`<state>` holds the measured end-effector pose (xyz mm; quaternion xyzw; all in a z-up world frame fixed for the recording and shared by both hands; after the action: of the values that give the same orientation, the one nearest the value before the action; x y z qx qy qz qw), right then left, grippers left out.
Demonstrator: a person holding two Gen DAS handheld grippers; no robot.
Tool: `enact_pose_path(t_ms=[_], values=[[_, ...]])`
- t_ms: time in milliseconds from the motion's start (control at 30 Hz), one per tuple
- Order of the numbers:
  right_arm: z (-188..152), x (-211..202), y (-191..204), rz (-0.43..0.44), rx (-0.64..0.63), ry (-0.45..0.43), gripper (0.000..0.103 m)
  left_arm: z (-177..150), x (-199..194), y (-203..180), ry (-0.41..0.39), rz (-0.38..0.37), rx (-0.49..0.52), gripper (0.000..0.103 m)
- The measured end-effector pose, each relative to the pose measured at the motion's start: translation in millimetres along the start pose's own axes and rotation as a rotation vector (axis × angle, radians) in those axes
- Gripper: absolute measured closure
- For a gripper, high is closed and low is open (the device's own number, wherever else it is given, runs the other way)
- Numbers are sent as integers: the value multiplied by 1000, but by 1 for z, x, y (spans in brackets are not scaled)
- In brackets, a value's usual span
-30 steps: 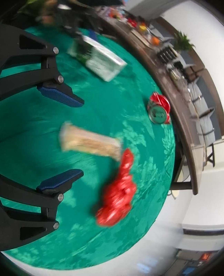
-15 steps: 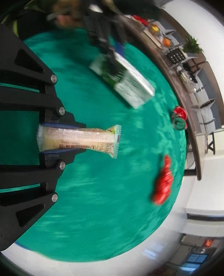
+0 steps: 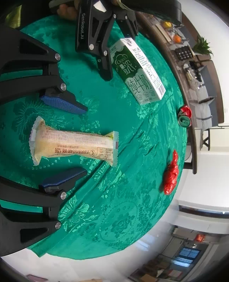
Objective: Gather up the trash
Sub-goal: 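Lift the milk carton with the left gripper while the right lifts the bread roll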
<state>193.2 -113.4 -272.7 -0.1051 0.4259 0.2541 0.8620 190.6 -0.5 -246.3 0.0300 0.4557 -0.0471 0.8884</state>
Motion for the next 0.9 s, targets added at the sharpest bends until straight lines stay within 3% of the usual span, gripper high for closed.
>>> enact_pose_path(t_ms=[133, 900], values=[[-1, 1, 0, -11, -2, -32, 34, 1, 1, 1, 0, 3, -3, 14], [0, 1, 2, -11, -5, -35, 32, 1, 1, 0, 2, 3, -3, 12]])
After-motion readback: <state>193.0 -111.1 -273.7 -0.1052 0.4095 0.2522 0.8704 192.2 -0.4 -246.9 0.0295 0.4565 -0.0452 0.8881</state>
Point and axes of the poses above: each gripper's, at about its wrist camera, not at the fingertips, and x roughly the way its jaws point, y to its left, z to its top, the point moved 10 cm from there along x, roughly the way its jaws point, and after that the axes turned 3 degrees about z, right-handed, at the moved point
